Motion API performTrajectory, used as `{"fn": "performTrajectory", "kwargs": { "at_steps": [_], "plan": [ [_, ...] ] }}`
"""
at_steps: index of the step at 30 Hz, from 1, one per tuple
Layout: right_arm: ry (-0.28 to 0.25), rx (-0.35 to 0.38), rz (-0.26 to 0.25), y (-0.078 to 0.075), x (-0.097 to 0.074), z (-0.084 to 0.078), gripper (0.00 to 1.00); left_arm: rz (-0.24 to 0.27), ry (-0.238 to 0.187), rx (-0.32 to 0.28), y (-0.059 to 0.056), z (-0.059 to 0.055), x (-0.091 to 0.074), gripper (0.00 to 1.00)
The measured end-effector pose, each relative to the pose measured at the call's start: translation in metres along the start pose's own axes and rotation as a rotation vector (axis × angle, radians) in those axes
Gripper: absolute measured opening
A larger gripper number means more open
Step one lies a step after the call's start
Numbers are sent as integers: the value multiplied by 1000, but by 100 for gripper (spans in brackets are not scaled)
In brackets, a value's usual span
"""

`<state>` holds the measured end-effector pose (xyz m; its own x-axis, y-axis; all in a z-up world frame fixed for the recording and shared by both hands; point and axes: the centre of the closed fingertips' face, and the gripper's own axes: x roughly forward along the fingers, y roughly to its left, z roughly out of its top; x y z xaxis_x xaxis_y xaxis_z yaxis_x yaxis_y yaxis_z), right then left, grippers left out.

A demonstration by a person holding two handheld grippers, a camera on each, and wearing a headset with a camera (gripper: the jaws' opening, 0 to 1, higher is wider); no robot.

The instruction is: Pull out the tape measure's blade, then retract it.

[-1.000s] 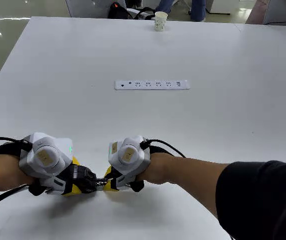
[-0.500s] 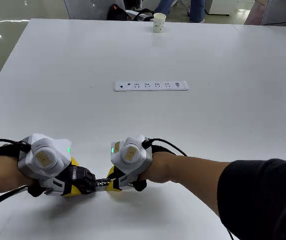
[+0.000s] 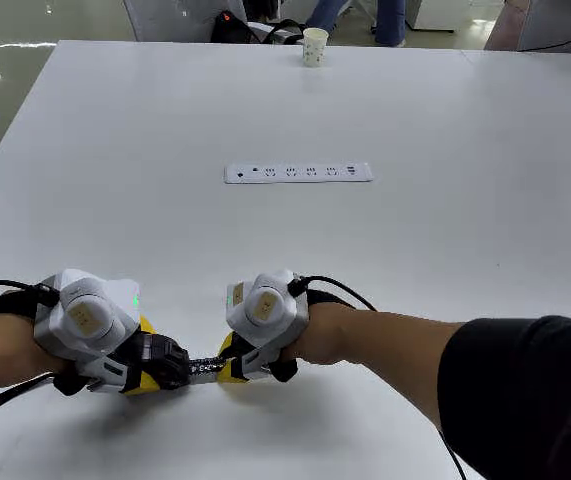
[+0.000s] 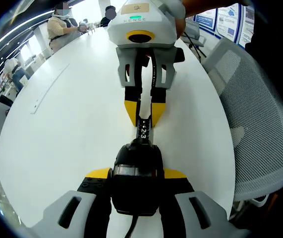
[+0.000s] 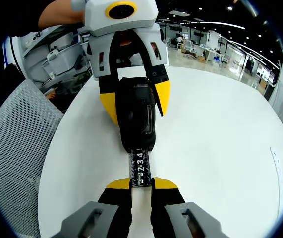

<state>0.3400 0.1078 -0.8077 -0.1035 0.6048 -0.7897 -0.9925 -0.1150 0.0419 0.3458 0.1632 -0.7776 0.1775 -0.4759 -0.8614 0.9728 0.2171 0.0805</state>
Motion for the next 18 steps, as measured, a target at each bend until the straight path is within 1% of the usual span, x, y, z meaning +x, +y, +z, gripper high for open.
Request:
{"fn": "performTrajectory", "kwargs": {
  "at_steps": [18],
  "plan": [
    [8,0,-6,-1,-5,-7,10,1,0,-4,0,0,0,32]
  ]
}}
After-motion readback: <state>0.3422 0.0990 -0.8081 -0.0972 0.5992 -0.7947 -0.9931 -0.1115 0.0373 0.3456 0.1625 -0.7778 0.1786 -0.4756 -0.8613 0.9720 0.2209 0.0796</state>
